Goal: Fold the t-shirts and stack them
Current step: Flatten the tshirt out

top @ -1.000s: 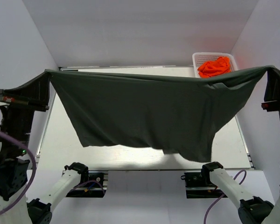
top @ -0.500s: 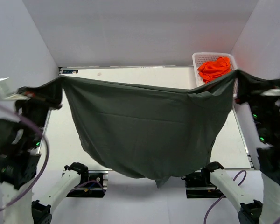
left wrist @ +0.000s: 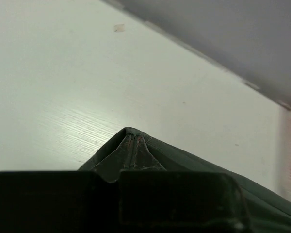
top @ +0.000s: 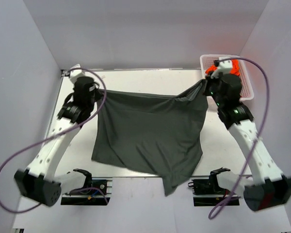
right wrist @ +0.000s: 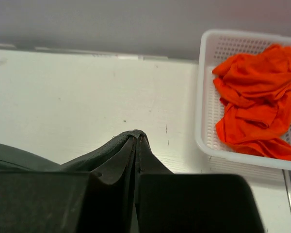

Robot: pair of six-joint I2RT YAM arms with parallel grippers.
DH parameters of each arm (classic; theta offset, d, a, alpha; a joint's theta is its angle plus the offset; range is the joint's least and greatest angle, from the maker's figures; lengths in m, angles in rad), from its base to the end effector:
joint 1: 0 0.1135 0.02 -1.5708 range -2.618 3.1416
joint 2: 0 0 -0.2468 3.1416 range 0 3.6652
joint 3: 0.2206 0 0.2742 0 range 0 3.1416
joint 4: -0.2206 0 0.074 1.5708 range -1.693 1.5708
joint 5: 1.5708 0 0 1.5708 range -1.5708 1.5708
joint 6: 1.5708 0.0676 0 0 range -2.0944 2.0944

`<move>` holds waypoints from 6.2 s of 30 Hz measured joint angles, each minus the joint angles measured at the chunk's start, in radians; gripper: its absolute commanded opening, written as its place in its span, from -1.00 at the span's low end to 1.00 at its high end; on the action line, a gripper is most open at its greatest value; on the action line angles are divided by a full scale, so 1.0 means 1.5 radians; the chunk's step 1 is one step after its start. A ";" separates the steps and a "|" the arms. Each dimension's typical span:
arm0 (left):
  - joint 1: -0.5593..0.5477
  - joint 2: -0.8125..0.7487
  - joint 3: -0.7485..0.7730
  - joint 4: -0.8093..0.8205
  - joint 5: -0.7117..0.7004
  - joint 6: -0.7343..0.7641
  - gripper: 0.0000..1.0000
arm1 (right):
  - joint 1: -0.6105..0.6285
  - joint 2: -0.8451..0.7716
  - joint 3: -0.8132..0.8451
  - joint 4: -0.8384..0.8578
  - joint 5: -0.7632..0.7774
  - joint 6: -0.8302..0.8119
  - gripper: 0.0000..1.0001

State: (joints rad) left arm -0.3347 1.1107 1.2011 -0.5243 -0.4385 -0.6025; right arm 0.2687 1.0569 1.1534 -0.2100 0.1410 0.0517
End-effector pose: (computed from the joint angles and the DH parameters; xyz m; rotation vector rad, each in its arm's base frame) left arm 0.2872 -0.0695 0.3617 -0.5342 1.8913 -0.1745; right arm 0.2910 0.0703 0.3980 -0.0767 1.6829 0.1221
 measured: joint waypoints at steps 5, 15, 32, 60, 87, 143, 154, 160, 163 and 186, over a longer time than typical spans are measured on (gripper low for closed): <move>0.002 0.166 0.021 0.026 -0.062 -0.011 -1.00 | 0.000 0.152 0.008 0.052 0.027 -0.006 -1.00; 0.043 0.545 0.278 0.039 -0.106 -0.023 -1.00 | 0.000 0.524 0.261 0.088 0.077 -0.056 -1.00; 0.153 0.861 0.591 0.011 0.004 -0.024 1.00 | 0.001 0.916 0.633 0.115 -0.002 -0.084 0.81; 0.129 0.769 0.386 0.046 0.259 0.032 1.00 | 0.000 0.684 0.278 -0.163 0.023 0.170 0.81; 0.158 0.763 0.380 -0.025 0.111 0.052 1.00 | 0.007 0.742 0.320 -0.083 -0.003 0.168 0.81; 0.160 0.231 -0.251 -0.259 0.107 -0.259 0.40 | 0.008 0.363 -0.189 -0.044 -0.109 0.278 0.22; 0.159 0.320 -0.184 -0.342 0.079 -0.308 -1.00 | 0.008 0.386 -0.172 -0.050 -0.078 0.303 -0.65; 0.159 0.219 -0.132 -0.412 0.064 -0.313 -1.00 | 0.008 0.386 -0.172 -0.053 -0.078 0.308 -1.00; 0.159 0.187 -0.165 -0.434 0.089 -0.315 -0.97 | 0.008 0.386 -0.172 -0.055 -0.078 0.309 -1.00; 0.151 0.328 0.053 -0.364 0.162 -0.186 0.98 | 0.019 0.359 -0.117 -0.129 -0.077 0.271 -1.00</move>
State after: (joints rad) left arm -0.1081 1.6028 1.2804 -1.0698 -0.1959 -0.8822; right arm 0.2974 1.5951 0.9783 -0.4034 0.0257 0.4587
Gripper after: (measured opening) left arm 0.990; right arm 0.012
